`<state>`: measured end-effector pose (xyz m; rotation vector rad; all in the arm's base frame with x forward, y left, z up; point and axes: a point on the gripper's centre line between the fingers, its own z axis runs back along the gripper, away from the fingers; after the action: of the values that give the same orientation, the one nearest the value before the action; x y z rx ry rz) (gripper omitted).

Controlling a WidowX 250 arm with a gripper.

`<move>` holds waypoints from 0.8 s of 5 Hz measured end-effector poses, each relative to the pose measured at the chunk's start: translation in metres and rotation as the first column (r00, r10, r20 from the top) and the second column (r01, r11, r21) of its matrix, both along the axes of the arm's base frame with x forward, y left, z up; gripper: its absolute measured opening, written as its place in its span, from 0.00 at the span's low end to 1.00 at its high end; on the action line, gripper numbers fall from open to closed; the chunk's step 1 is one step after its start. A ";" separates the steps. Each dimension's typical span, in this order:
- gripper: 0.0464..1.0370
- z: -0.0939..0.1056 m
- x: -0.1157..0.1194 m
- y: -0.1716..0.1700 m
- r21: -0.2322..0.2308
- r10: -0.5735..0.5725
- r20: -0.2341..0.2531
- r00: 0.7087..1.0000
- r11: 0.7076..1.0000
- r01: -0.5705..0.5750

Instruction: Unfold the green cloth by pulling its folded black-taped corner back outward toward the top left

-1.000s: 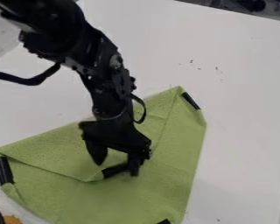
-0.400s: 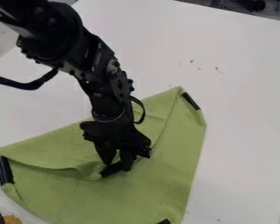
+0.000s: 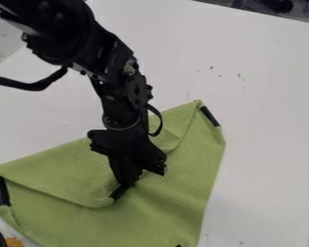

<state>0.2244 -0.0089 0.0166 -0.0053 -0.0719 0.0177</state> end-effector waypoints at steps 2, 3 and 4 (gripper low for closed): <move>0.01 0.031 0.019 0.015 0.067 -0.051 -0.011 0.999 0.996 0.052; 0.01 0.044 0.040 0.046 0.105 -0.077 0.004 0.997 0.991 0.076; 0.01 0.039 0.060 0.082 0.119 -0.102 0.026 0.994 0.988 0.099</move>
<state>0.2846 0.0734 0.0557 0.1082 -0.1045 -0.0876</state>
